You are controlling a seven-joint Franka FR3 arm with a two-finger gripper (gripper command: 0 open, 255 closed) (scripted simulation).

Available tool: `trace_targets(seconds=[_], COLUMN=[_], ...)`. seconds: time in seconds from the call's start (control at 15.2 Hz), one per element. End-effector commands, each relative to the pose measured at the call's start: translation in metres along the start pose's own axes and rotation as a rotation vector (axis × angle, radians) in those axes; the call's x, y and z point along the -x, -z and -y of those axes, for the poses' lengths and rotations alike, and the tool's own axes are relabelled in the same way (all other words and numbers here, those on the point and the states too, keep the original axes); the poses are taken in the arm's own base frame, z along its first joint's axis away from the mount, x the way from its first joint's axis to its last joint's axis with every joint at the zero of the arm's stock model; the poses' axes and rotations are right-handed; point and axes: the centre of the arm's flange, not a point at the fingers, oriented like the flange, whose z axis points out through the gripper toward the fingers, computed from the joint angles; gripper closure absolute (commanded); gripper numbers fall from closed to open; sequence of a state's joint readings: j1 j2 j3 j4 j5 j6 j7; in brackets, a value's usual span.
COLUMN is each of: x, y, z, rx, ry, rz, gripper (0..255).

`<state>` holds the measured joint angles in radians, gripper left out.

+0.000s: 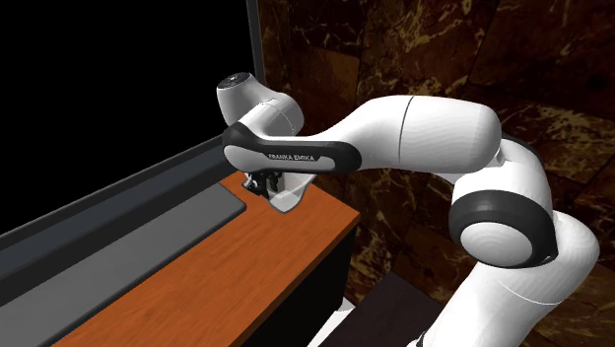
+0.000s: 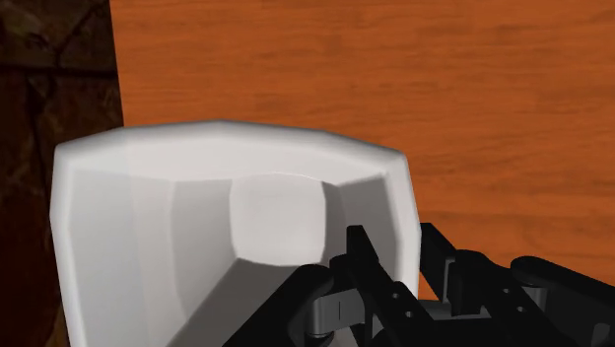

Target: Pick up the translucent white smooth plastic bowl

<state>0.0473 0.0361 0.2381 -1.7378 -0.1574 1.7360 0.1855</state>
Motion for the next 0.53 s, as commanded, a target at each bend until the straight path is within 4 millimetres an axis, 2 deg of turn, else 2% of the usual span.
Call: trace_targets(seconds=[0.0, 0.2, 0.46], x=[0.0, 0.0, 0.0], y=[-0.001, 0.0, 0.02], z=[0.0, 0.0, -0.003], rx=[0.0, 0.0, 0.0], ry=[0.001, 0.001, 0.001], rz=[0.001, 0.001, 0.001], gripper=[255, 255, 255])
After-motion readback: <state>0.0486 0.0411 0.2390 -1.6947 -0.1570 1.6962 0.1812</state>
